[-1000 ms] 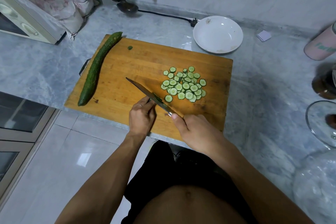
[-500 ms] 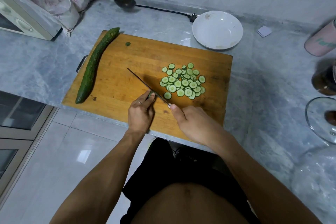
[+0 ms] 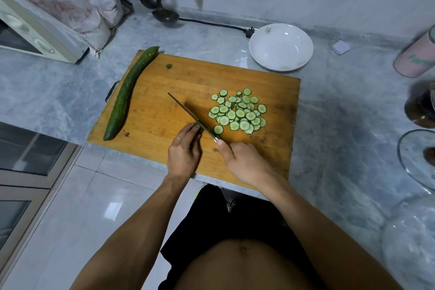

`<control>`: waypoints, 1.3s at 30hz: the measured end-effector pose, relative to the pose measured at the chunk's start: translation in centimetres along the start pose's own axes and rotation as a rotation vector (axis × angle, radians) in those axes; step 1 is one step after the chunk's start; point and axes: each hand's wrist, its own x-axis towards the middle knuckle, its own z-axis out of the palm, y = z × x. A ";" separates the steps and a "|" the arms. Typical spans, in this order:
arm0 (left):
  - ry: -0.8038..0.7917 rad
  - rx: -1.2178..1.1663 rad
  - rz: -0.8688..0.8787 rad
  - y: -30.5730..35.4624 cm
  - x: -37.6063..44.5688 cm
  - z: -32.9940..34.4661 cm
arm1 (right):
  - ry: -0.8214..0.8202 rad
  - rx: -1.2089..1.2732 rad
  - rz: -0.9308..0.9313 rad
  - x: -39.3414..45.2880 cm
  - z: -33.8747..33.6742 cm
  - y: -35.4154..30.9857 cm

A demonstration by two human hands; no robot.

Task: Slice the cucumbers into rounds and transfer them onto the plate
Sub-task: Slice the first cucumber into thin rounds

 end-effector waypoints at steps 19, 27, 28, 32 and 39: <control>-0.127 0.144 0.190 -2.0 0.6 -0.7 | -0.015 -0.099 -0.064 -3.8 -1.7 -1.0; -0.127 0.133 0.152 -1.6 0.6 -0.6 | 0.031 -0.120 -0.071 -4.0 -1.6 -1.4; -0.130 0.133 0.145 -1.7 0.5 -0.5 | 0.026 -0.120 -0.067 -3.9 -1.7 -1.3; -0.141 0.134 0.138 -2.1 0.5 -0.4 | -0.010 -0.125 -0.051 -3.7 -2.0 -1.0; -0.129 0.134 0.155 -2.2 0.6 -0.4 | -0.017 -0.142 -0.055 -3.5 -1.9 -1.3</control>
